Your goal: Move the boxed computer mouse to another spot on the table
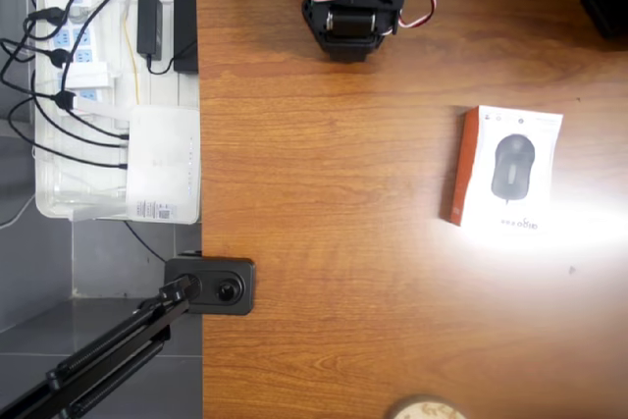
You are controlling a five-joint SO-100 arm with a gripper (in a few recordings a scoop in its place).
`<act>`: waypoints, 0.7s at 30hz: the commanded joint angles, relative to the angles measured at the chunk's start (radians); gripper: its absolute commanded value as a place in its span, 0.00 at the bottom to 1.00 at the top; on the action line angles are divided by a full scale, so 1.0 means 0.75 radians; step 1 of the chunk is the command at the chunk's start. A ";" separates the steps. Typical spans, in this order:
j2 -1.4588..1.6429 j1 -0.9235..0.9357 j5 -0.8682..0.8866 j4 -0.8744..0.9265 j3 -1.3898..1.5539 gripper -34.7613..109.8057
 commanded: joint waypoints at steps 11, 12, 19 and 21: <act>0.002 0.008 0.018 -0.004 0.002 0.24; 0.002 0.008 0.119 -0.004 0.002 0.24; 0.002 0.029 0.127 0.014 0.002 0.31; 0.002 0.033 0.057 0.160 0.002 0.27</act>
